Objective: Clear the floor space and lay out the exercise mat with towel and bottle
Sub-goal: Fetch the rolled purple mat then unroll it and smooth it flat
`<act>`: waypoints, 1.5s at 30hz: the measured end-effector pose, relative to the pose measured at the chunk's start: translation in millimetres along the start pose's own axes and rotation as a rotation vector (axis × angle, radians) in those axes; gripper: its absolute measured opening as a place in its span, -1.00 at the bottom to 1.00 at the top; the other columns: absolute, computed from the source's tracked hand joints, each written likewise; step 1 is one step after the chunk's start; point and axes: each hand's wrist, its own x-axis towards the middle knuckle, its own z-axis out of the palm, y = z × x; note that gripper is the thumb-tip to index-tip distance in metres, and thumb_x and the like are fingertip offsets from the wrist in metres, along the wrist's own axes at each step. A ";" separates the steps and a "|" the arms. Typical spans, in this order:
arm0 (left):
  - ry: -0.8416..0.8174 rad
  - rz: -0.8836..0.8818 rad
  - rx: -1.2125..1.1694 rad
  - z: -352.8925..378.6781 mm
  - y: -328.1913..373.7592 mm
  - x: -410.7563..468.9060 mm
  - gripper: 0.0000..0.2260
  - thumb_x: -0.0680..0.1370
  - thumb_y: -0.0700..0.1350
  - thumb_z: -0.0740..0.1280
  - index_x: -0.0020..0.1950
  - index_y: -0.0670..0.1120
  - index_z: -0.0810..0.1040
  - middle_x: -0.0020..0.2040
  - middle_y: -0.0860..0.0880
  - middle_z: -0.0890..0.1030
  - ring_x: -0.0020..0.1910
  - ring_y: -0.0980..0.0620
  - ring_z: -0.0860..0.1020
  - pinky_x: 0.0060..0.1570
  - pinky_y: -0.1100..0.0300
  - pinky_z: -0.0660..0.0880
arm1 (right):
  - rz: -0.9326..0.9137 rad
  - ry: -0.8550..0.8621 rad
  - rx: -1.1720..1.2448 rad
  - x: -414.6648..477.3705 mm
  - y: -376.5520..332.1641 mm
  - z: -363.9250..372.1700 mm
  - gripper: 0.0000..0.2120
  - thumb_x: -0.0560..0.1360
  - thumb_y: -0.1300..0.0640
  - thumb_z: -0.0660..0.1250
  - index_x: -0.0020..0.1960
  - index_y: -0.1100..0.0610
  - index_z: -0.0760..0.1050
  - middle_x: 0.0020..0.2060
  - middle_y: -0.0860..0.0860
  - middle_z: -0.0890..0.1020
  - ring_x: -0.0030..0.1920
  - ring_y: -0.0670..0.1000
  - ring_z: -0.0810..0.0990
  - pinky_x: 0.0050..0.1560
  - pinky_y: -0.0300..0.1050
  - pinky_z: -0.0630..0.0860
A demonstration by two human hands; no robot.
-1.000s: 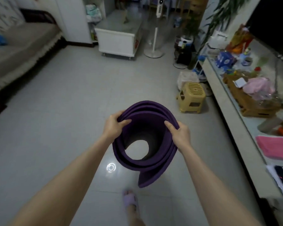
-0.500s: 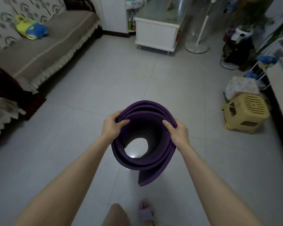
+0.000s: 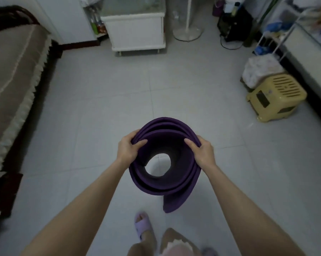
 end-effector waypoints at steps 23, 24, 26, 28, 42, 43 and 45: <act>-0.855 0.321 0.235 130.2 -18.7 342.9 -0.63 0.47 -0.22 0.42 0.28 -0.09 0.53 0.03 0.23 0.62 -0.02 0.38 0.56 0.17 0.36 0.43 | 0.480 0.665 0.176 175.7 77.4 64.4 -0.68 0.52 -0.01 0.35 0.23 0.09 0.55 -0.08 -0.09 0.63 -0.03 -0.04 0.59 0.04 -0.20 0.48; -0.878 0.330 0.243 138.5 -19.5 349.5 -0.62 0.48 -0.21 0.42 0.29 -0.09 0.53 0.06 0.16 0.61 -0.01 0.37 0.56 0.19 0.33 0.43 | 0.488 0.683 0.184 179.2 81.6 64.9 -0.68 0.52 -0.01 0.36 0.23 0.09 0.55 -0.09 -0.09 0.63 -0.04 -0.05 0.59 0.01 -0.23 0.46; -0.913 0.345 0.261 153.3 -21.0 362.8 -0.61 0.48 -0.20 0.42 0.30 -0.10 0.52 0.10 0.08 0.60 0.01 0.27 0.58 0.21 0.28 0.43 | 0.508 0.719 0.197 186.1 88.5 67.7 -0.68 0.52 -0.01 0.36 0.23 0.10 0.55 -0.09 -0.09 0.63 -0.07 -0.07 0.58 -0.04 -0.30 0.45; -0.934 0.364 0.287 164.9 -22.3 375.5 -0.61 0.48 -0.21 0.42 0.30 -0.12 0.52 0.12 0.05 0.60 0.07 0.13 0.57 0.22 0.26 0.42 | 0.524 0.752 0.214 194.0 93.7 74.1 -0.68 0.52 -0.01 0.35 0.23 0.09 0.55 -0.09 -0.09 0.63 -0.07 -0.07 0.58 -0.06 -0.33 0.45; -0.938 0.496 0.516 202.9 -63.6 430.6 -0.69 0.46 -0.15 0.45 0.16 -0.18 0.50 -0.08 -0.04 0.59 -0.13 -0.03 0.54 -0.06 0.21 0.44 | 0.615 0.906 0.289 248.9 128.1 130.3 -0.70 0.49 -0.08 0.39 0.20 -0.06 0.56 -0.10 -0.23 0.63 0.00 -0.09 0.61 0.15 -0.12 0.51; -0.928 0.502 0.546 205.6 -63.5 429.8 -0.69 0.46 -0.11 0.45 0.10 -0.18 0.46 -0.12 -0.06 0.57 -0.18 -0.05 0.52 -0.13 0.16 0.43 | 0.601 0.911 0.307 248.7 126.8 132.0 -0.74 0.48 -0.08 0.39 0.16 -0.09 0.55 -0.12 -0.28 0.61 -0.04 -0.15 0.60 0.13 -0.16 0.50; -0.893 0.541 0.600 205.8 -67.6 428.2 -0.68 0.46 -0.03 0.44 0.00 -0.16 0.37 -0.19 -0.07 0.53 -0.24 -0.10 0.49 -0.22 0.11 0.38 | 0.588 0.949 0.363 245.0 126.7 144.4 -0.77 0.49 -0.09 0.37 0.12 -0.08 0.53 -0.09 -0.27 0.62 -0.04 -0.20 0.59 0.14 -0.16 0.50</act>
